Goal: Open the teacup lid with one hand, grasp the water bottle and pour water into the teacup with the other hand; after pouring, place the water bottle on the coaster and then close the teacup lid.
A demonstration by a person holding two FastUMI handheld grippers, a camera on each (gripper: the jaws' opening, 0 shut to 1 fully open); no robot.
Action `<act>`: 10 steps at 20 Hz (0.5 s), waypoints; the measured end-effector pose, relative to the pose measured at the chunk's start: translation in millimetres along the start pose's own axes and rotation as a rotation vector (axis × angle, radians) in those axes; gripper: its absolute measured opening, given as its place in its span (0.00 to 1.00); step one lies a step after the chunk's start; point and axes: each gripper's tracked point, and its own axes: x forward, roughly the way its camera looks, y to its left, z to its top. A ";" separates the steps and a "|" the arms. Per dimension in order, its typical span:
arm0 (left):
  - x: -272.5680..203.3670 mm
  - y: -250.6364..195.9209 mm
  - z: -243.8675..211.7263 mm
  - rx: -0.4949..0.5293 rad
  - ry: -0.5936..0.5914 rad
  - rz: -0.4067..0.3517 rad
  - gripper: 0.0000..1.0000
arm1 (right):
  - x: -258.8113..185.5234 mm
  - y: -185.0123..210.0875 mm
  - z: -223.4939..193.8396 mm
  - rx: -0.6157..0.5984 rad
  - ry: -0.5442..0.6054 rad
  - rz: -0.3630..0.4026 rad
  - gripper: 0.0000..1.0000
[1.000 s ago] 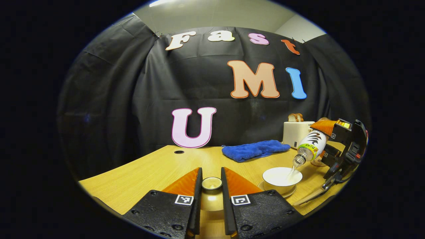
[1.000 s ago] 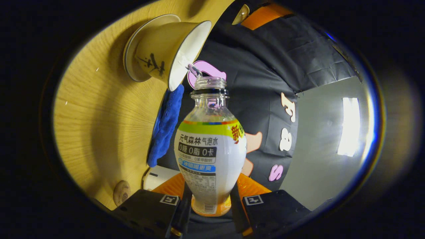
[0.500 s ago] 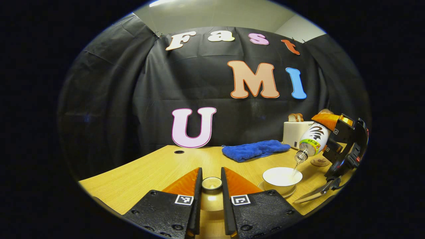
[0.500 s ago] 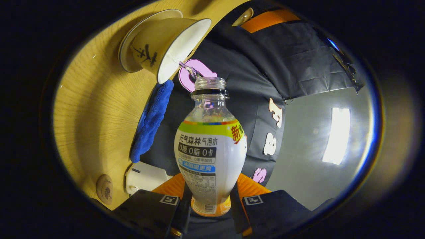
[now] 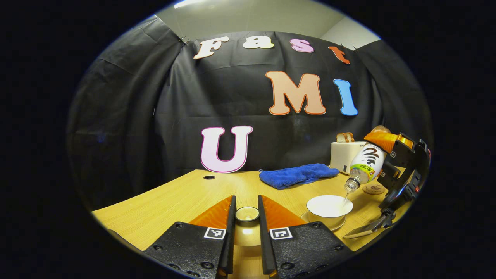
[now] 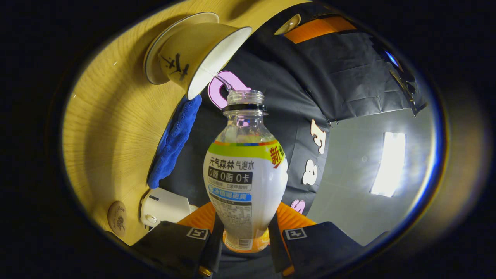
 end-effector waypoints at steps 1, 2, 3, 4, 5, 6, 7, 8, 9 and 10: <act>-0.4 0.1 -0.2 0.000 0.000 0.001 0.26 | -0.3 0.1 0.8 -0.002 -0.001 -0.002 0.59; -0.3 -0.1 0.1 0.000 0.000 0.001 0.26 | -0.8 1.3 0.2 0.004 -0.003 0.004 0.59; -0.1 0.1 -0.4 0.000 0.000 0.001 0.26 | -0.5 4.7 -0.9 0.034 0.003 0.032 0.59; 0.2 0.2 0.2 0.000 0.000 0.001 0.27 | -0.1 9.0 -3.3 0.089 0.018 0.078 0.59; -0.5 -0.1 0.1 0.000 0.000 0.001 0.27 | 3.7 10.1 -8.6 0.153 0.036 0.123 0.59; -0.8 -0.2 0.5 0.000 0.000 0.001 0.26 | 5.4 10.4 -11.0 0.214 0.057 0.163 0.59; -0.5 -0.2 -0.1 0.000 0.000 0.001 0.26 | 10.9 11.7 -12.3 0.278 0.072 0.199 0.60; -0.7 -0.3 0.1 0.000 0.000 0.001 0.26 | 11.8 13.0 -11.8 0.337 0.083 0.226 0.60; -0.2 0.0 0.2 0.000 0.000 0.001 0.26 | 10.7 18.3 -11.7 0.392 0.092 0.250 0.53; -0.4 -0.2 0.4 0.000 0.000 0.002 0.27 | 9.0 20.7 -12.1 0.451 0.103 0.272 0.55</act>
